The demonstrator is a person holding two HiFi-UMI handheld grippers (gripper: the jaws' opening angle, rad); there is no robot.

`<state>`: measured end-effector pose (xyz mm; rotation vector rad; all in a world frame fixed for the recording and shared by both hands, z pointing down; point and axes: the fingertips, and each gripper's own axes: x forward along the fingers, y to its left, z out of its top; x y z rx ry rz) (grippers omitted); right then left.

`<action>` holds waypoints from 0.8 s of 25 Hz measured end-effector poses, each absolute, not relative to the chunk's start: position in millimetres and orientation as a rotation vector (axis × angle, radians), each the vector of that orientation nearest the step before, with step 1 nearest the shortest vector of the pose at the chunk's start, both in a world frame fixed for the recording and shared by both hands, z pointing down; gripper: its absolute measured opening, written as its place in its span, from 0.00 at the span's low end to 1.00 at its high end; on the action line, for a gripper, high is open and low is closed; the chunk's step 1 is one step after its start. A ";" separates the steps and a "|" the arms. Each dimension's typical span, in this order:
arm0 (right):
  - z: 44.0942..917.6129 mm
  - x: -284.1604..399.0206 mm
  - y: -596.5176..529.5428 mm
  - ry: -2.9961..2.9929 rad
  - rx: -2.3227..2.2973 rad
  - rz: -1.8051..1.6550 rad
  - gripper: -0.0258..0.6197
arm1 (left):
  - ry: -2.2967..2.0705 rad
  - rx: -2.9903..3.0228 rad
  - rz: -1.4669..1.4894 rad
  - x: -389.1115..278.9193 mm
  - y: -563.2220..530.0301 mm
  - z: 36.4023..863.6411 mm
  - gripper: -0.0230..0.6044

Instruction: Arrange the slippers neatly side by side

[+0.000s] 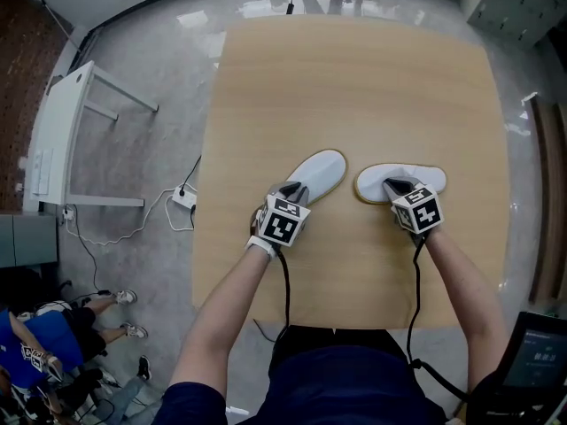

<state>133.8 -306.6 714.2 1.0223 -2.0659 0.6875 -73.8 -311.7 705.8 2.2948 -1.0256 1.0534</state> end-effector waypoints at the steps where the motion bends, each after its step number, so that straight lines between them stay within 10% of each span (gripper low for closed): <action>1: 715.7 133.5 -307.5 -2.058 1.090 0.774 0.07 | -1.053 2.260 1.030 -77.8 -305.9 705.3 0.13; 14: 713.1 137.3 -317.4 -1.880 1.633 1.498 0.06 | -1.245 1.838 0.700 -82.5 -247.0 693.2 0.13; 20: 642.0 136.5 -330.8 -2.208 1.387 1.045 0.07 | -1.182 2.041 0.720 -83.4 -242.8 656.3 0.12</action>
